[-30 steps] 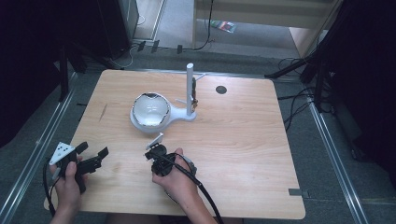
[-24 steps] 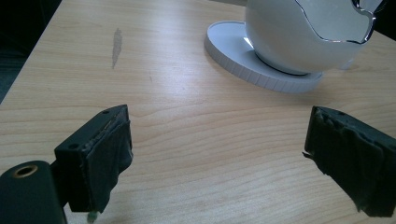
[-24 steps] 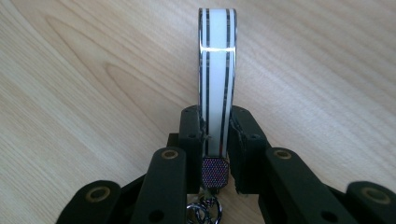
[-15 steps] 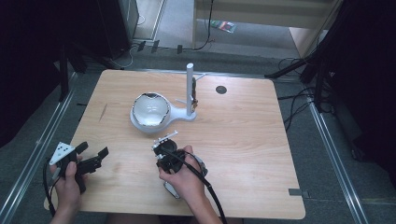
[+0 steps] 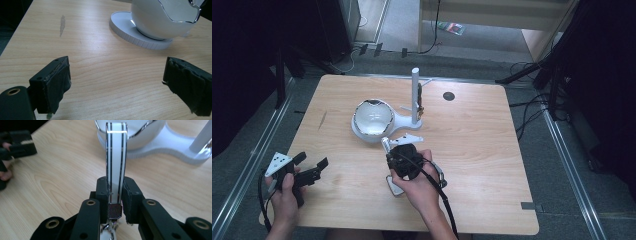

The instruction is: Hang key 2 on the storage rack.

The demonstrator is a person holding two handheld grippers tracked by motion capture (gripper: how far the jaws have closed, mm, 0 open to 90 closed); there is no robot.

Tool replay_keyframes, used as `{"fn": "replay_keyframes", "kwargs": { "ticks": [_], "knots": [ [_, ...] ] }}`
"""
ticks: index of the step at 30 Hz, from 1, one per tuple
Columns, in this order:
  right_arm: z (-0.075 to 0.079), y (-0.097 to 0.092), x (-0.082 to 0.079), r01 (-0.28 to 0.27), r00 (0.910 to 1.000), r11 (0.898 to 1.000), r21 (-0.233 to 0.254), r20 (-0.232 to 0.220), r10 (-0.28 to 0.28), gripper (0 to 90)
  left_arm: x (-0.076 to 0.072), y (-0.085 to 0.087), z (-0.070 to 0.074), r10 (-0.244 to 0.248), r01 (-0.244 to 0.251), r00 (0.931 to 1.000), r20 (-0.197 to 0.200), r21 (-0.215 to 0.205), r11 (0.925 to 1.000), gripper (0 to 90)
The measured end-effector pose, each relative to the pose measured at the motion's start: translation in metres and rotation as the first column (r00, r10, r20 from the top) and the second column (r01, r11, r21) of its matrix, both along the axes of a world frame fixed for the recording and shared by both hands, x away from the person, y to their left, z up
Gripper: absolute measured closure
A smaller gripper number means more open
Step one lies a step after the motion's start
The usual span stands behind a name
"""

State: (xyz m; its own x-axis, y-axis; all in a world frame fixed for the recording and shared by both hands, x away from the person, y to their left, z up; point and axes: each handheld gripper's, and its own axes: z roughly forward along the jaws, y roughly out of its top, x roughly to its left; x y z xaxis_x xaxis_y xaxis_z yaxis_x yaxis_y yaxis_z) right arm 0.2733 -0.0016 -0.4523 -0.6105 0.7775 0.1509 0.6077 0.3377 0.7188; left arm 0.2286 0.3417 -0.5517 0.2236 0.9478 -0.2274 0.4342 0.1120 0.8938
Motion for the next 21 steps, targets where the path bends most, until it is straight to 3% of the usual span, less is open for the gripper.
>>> {"fn": "replay_keyframes", "kwargs": {
  "ticks": [6, 13, 14, 21],
  "knots": [
    [0.007, -0.009, 0.001, 0.015, 0.9991, 0.999, 0.050, 0.038, -0.017, 77.7, 0.000, 0.000, 0.000, -0.002, 0.002, 1.0000, 0.001, 0.001, 1.0000, 8.1],
    [0.013, -0.022, 0.004, 0.005, 0.9919, 0.992, 0.127, 0.125, -0.021, 77.8, 0.000, 0.000, 0.000, -0.002, 0.002, 1.0000, 0.001, 0.004, 1.0000, 8.1],
    [0.015, -0.026, 0.005, -0.003, 0.9885, 0.988, 0.153, 0.150, -0.020, 77.8, 0.000, 0.000, 0.000, -0.001, 0.001, 1.0000, 0.001, 0.000, 1.0000, 8.1],
    [0.016, -0.039, 0.012, -0.017, 0.9809, 0.974, 0.227, 0.193, -0.027, 77.8, 0.000, 0.000, 0.000, -0.001, 0.001, 1.0000, 0.000, 0.000, 1.0000, 8.1]
  ]
}}
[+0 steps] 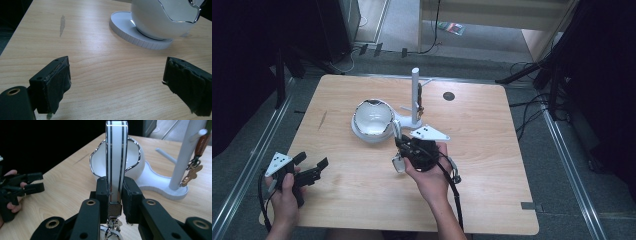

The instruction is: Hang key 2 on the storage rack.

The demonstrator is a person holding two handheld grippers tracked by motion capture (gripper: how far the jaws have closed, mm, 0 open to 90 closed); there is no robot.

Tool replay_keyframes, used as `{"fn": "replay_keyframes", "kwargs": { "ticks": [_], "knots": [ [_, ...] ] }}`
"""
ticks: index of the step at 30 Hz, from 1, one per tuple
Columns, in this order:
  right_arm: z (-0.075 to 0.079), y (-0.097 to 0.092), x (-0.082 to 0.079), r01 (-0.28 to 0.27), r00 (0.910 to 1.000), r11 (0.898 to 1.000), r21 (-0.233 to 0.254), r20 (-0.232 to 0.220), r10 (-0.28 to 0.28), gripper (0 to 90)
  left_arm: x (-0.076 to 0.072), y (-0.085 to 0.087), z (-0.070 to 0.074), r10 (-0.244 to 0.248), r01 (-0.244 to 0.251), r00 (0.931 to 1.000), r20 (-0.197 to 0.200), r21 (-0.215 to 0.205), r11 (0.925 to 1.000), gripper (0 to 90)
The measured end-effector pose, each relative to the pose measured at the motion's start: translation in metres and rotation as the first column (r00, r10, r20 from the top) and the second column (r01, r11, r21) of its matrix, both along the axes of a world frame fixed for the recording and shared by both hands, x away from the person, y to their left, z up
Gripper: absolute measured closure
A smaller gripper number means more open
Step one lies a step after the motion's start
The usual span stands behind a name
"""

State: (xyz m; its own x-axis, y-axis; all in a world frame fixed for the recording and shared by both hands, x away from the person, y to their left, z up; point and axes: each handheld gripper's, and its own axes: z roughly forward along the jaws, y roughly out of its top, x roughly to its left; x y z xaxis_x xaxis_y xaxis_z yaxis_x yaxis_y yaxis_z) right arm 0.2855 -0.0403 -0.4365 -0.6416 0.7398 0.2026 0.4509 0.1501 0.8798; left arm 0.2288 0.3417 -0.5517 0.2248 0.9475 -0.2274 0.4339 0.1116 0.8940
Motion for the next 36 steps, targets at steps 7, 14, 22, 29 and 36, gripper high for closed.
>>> {"fn": "replay_keyframes", "kwargs": {
  "ticks": [7, 14, 22, 29, 36],
  "knots": [
    [0.001, -0.013, 0.009, 0.010, 0.9997, 0.998, 0.062, 0.020, -0.011, 77.7, 0.000, 0.000, 0.000, 0.001, -0.001, 1.0000, 0.001, -0.001, 1.0000, 8.1],
    [0.000, -0.026, 0.023, 0.009, 0.9993, 0.994, 0.105, 0.035, -0.013, 77.7, 0.000, 0.000, 0.000, -0.001, 0.001, 1.0000, 0.000, 0.002, 1.0000, 8.1],
    [-0.004, -0.037, 0.044, 0.020, 0.9997, 0.989, 0.145, 0.011, -0.021, 77.7, 0.000, 0.000, 0.000, -0.002, 0.002, 1.0000, -0.003, 0.004, 1.0000, 8.1],
    [-0.009, -0.044, 0.058, 0.022, 0.9995, 0.983, 0.183, -0.026, -0.017, 77.7, 0.000, 0.000, 0.000, -0.002, 0.002, 1.0000, -0.003, 0.004, 1.0000, 8.1],
    [-0.015, -0.047, 0.074, -0.011, 0.9983, 0.976, 0.217, -0.053, 0.023, 77.7, 0.000, 0.000, 0.000, -0.002, 0.002, 1.0000, -0.003, 0.004, 1.0000, 8.1]
  ]
}}
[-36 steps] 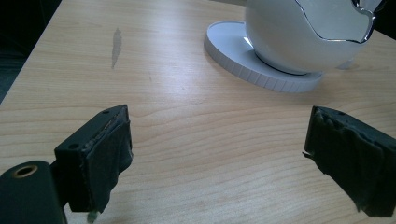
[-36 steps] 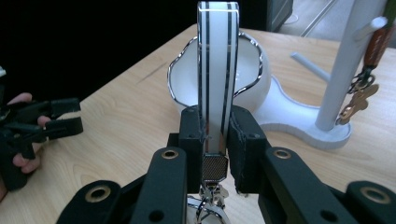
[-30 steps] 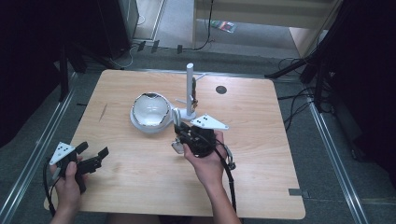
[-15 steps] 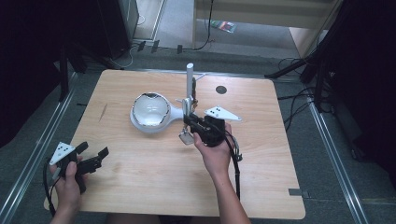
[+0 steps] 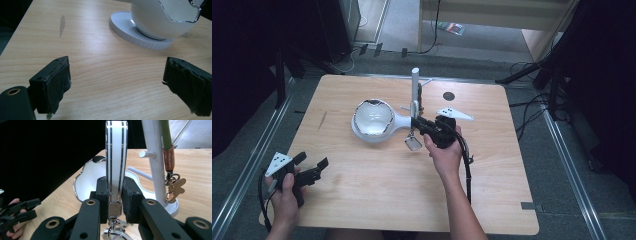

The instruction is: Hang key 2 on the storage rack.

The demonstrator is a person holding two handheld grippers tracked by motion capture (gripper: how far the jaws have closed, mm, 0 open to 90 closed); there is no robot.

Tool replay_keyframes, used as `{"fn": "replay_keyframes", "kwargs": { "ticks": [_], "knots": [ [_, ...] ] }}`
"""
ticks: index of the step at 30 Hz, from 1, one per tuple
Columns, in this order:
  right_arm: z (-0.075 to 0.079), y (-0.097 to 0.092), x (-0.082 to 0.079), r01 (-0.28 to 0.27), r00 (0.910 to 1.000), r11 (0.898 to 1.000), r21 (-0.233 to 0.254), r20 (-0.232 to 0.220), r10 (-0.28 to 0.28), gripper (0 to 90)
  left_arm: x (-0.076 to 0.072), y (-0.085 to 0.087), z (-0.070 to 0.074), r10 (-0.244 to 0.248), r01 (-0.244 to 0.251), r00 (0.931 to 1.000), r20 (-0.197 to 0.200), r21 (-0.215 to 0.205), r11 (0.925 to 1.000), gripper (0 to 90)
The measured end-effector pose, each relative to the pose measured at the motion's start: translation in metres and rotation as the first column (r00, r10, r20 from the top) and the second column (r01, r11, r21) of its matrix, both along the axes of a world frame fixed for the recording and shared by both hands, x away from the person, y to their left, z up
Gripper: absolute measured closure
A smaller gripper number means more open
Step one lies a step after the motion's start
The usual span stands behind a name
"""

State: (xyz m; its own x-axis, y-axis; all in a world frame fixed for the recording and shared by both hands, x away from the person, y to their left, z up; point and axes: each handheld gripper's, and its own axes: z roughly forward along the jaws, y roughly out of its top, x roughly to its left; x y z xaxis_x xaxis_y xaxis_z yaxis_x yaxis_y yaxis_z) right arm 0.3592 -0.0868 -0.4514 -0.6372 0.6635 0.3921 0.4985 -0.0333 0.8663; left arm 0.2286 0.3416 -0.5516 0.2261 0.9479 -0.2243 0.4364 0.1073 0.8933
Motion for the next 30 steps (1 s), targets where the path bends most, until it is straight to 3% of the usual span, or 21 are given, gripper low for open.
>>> {"fn": "replay_keyframes", "kwargs": {
  "ticks": [10, 11, 27, 30],
  "knots": [
    [-0.006, -0.006, 0.015, -0.028, 0.9978, 0.998, 0.056, -0.059, 0.032, 77.7, 0.000, 0.000, 0.000, -0.001, 0.001, 1.0000, 0.001, -0.001, 1.0000, 8.1],
    [-0.007, -0.008, 0.017, -0.026, 0.9960, 0.996, 0.083, -0.083, 0.033, 77.7, 0.000, 0.000, 0.000, -0.001, 0.001, 1.0000, 0.001, -0.001, 1.0000, 8.1],
    [-0.018, -0.012, 0.032, -0.034, 0.9904, 0.993, 0.109, -0.130, 0.048, 77.6, 0.000, 0.000, 0.000, -0.002, 0.002, 1.0000, 0.001, 0.002, 1.0000, 8.1],
    [-0.020, -0.012, 0.034, -0.025, 0.9886, 0.991, 0.132, -0.144, 0.044, 77.3, 0.000, 0.000, 0.000, -0.002, 0.002, 1.0000, 0.000, 0.001, 1.0000, 8.1]
  ]
}}
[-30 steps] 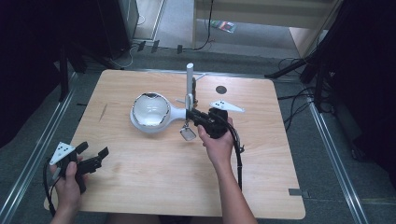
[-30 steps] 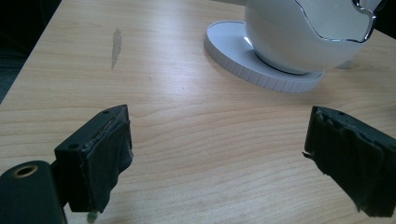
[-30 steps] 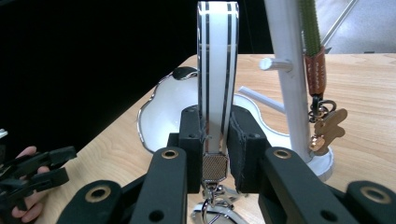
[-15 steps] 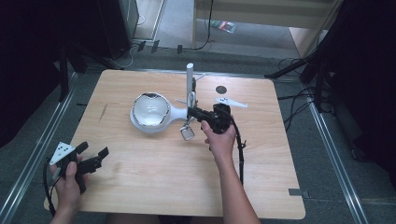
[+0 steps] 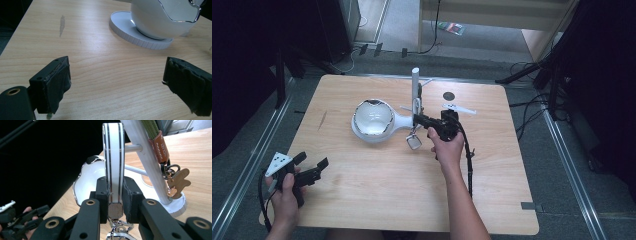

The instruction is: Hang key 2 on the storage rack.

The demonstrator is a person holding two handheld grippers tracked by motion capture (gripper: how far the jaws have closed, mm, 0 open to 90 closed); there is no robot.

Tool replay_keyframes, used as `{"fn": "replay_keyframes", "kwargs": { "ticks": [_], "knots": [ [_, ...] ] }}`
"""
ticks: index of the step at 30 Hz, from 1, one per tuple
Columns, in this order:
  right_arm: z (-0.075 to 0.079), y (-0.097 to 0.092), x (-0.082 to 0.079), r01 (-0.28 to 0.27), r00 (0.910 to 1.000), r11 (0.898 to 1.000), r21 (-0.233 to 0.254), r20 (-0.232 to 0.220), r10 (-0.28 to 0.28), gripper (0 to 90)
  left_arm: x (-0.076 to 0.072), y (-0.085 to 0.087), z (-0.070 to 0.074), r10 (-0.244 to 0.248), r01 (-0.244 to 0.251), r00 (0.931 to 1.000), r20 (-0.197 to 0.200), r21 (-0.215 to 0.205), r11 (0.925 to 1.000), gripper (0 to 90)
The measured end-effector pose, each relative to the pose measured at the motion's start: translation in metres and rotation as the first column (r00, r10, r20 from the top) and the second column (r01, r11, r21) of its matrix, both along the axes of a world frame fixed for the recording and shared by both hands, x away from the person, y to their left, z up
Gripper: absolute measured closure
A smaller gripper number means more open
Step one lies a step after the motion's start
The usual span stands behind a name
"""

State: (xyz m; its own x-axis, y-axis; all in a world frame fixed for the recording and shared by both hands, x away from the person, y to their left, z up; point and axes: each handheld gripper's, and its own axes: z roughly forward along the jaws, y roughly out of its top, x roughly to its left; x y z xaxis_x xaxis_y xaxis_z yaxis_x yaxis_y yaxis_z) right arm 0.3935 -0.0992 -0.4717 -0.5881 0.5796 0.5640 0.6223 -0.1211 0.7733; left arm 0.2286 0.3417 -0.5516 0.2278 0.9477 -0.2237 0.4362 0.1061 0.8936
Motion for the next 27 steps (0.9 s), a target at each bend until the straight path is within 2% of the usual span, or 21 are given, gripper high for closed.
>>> {"fn": "replay_keyframes", "kwargs": {
  "ticks": [6, 16, 18, 20, 26, 27],
  "knots": [
    [-0.003, -0.002, 0.004, 0.026, 0.9994, 0.999, 0.025, -0.022, -0.026, 75.0, 0.000, 0.000, 0.000, -0.002, 0.002, 1.0000, 0.000, 0.001, 1.0000, 8.1],
    [-0.006, -0.006, 0.007, 0.107, 0.9935, 0.994, 0.000, -0.039, -0.107, 72.8, 0.000, 0.000, 0.000, 0.000, 0.000, 1.0000, 0.000, 0.001, 1.0000, 8.1],
    [-0.004, -0.006, 0.006, 0.121, 0.9927, 0.993, -0.013, -0.005, -0.121, 70.3, 0.000, 0.000, 0.000, 0.001, -0.001, 1.0000, 0.001, 0.000, 1.0000, 8.1],
    [-0.003, -0.006, 0.005, 0.126, 0.9920, 0.992, -0.015, -0.009, -0.126, 70.2, 0.000, 0.000, 0.000, 0.000, 0.000, 1.0000, 0.003, -0.001, 1.0000, 8.1],
    [0.004, -0.004, -0.004, 0.173, 0.9827, 0.980, -0.096, 0.084, -0.165, 64.3, 0.000, 0.000, 0.000, 0.000, 0.000, 1.0000, 0.004, -0.002, 1.0000, 8.1],
    [0.006, -0.003, -0.006, 0.188, 0.9787, 0.975, -0.122, 0.106, -0.175, 62.0, 0.000, 0.000, 0.000, 0.000, 0.000, 1.0000, 0.003, -0.002, 1.0000, 8.1]
  ]
}}
